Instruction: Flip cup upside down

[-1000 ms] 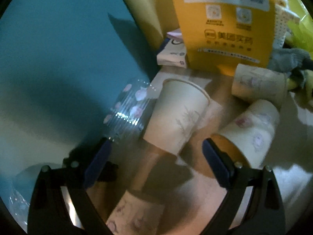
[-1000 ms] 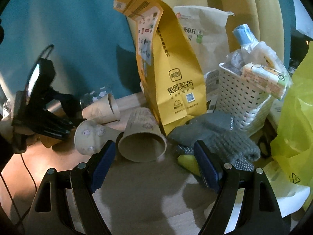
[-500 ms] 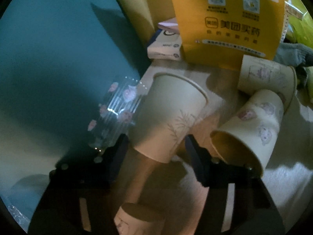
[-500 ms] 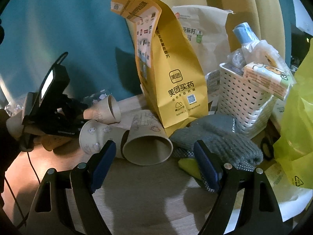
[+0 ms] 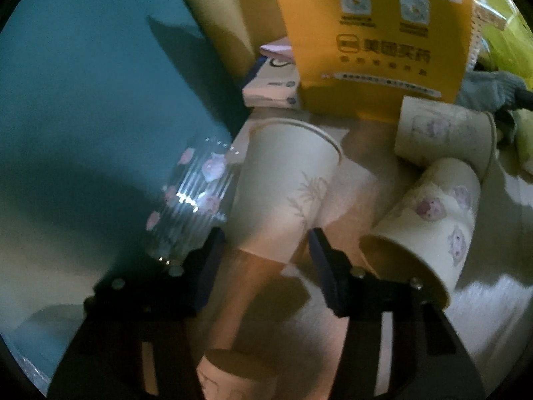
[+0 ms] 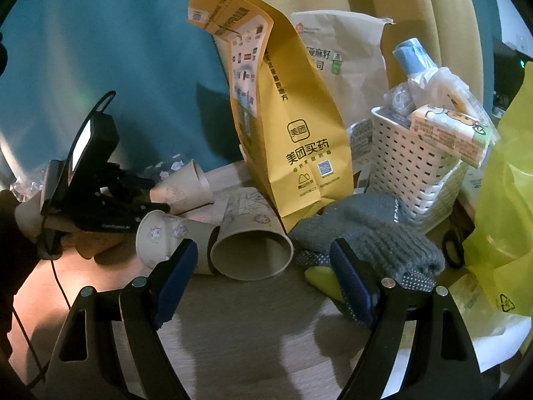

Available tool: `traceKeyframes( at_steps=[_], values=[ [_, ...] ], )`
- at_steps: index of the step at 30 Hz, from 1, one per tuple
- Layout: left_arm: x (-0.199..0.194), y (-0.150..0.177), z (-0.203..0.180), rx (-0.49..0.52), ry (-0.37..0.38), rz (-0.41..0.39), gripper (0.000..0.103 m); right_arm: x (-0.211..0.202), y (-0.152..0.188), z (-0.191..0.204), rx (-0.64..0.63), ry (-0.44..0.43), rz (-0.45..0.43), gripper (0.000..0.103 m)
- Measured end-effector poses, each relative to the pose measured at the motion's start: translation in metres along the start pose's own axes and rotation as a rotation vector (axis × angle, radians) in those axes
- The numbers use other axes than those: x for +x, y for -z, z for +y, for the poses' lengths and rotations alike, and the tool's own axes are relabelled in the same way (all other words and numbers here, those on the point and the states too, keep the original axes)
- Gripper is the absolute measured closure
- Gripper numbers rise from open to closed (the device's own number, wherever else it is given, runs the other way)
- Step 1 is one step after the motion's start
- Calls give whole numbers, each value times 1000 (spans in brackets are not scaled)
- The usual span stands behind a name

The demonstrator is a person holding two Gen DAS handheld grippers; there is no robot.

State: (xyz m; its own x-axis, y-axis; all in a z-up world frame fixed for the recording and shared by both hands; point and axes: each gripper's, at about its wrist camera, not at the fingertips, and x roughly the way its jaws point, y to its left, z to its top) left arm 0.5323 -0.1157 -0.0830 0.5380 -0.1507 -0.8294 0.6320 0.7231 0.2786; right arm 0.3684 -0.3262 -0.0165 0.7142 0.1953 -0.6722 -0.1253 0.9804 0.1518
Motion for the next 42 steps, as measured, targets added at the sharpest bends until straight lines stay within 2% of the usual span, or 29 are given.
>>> traceKeyframes(
  at_steps=[11,14,17,32,38,42],
  values=[
    [15,-13,-12,87,-53,12,44,3,1,1,11,-16,10,19],
    [16,-14,-12,90,-30,9,44,3,2,1,13,-21,11,19],
    [20,-13,-11,79,15,18,44,3,2,-1,20,-25,12,19],
    [21,-18,-6,23,48,-11,47,2,0,-4,33,-25,8,19],
    [15,-20,0,-29,68,-45,48,-2,0,-1,31,-22,-3,19],
    [-6,-14,3,-52,65,-71,48,-11,-2,2,24,-20,-15,19]
  ],
)
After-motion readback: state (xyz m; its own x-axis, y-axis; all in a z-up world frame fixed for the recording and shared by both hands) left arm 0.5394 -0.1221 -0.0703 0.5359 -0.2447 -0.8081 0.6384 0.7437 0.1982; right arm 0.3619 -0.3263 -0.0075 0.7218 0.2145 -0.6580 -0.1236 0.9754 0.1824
